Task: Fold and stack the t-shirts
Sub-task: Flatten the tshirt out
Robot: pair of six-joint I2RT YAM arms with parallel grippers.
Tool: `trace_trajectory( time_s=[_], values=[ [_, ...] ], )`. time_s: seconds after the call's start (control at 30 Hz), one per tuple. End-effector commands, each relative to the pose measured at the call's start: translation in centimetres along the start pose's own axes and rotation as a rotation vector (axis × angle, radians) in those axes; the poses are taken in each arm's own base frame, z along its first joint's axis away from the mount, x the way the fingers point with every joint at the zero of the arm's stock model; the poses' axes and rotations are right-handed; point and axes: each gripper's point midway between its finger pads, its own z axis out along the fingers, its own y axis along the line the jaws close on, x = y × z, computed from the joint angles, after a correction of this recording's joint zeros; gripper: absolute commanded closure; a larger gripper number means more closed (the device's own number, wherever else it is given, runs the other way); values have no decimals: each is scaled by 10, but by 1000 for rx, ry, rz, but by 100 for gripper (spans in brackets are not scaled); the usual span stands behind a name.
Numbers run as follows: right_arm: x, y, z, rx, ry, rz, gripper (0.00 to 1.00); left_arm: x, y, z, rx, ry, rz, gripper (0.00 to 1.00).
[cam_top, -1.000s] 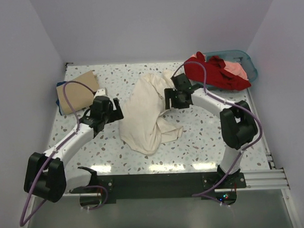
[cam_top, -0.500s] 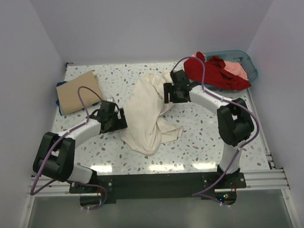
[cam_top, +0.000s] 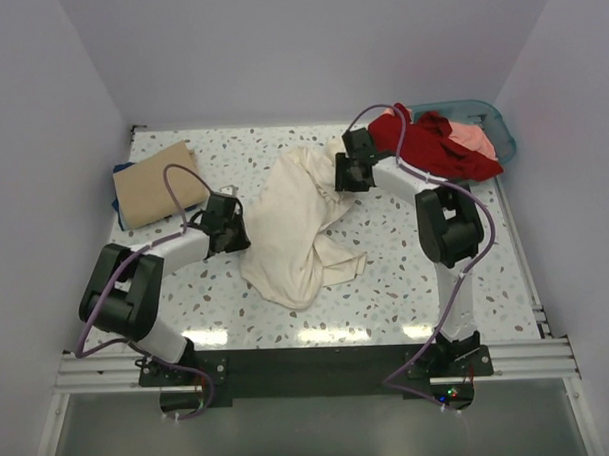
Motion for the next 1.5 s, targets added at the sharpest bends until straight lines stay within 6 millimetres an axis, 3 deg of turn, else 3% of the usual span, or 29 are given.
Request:
trace_trajectory(
  time_s=[0.0,0.03,0.07,0.17,0.3,0.4,0.43,0.5,0.53,0.57,0.63,0.67,0.77,0.8,0.93,1.0,1.07,1.1,1.13,1.2,1.23,1.33,1.47],
  values=[
    [-26,11,3,-58,-46,15,54,12,0,9,3,58,14,77],
    [-24,10,3,-61,-32,16,70,11,1,12,-2,58,19,87],
    [-27,13,2,-83,-25,16,77,6,0,13,1,49,25,100],
    [-27,11,-4,-85,-11,14,100,-7,-3,16,0,28,38,100],
    [-34,9,-34,-84,-20,7,100,-39,-4,6,-28,-46,50,100],
    [-51,11,-84,-104,-71,9,100,-83,-4,-15,-75,-167,58,100],
    [-48,10,-84,-100,-60,9,100,-87,-2,-20,-88,-187,55,100],
    [-57,9,-116,-110,-103,13,100,-111,-5,-36,-100,-261,54,100],
    [-58,3,-127,-82,-116,33,100,-126,-4,-51,-117,-321,50,100],
    [-63,1,-151,-89,-167,41,100,-138,-6,-61,-118,-365,46,100],
    [-64,-6,-172,-74,-211,51,100,-163,-5,-89,-141,-471,30,100],
    [-73,-8,-199,-79,-274,58,100,-171,-3,-100,-152,-508,23,100],
    [-77,-22,-233,-34,-347,68,100,-199,5,-144,-200,-651,-13,100],
    [-79,-26,-258,-33,-389,76,100,-207,6,-163,-201,-705,-29,100],
    [-75,-45,-310,-3,-496,122,100,-229,23,-229,-273,-887,-91,100],
    [-71,-55,-342,6,-561,151,100,-234,30,-266,-279,-982,-134,100],
    [-68,-63,-360,25,-596,182,100,-235,35,-291,-283,-1042,-151,100],
    [-63,-70,-378,31,-623,199,100,-235,36,-318,-258,-1108,-168,100],
    [-62,-72,-388,30,-643,216,100,-231,39,-324,-267,-1129,-134,100],
    [-58,-85,-406,70,-681,251,100,-233,40,-362,-227,-1241,-151,100],
    [-58,-90,-421,74,-718,276,100,-233,41,-374,-236,-1262,-129,100],
    [-55,-105,-440,132,-753,328,100,-238,39,-399,-237,-1298,-83,100],
    [-49,-113,-437,167,-752,373,100,-249,19,-403,-173,-1303,-1,100]
  ],
)
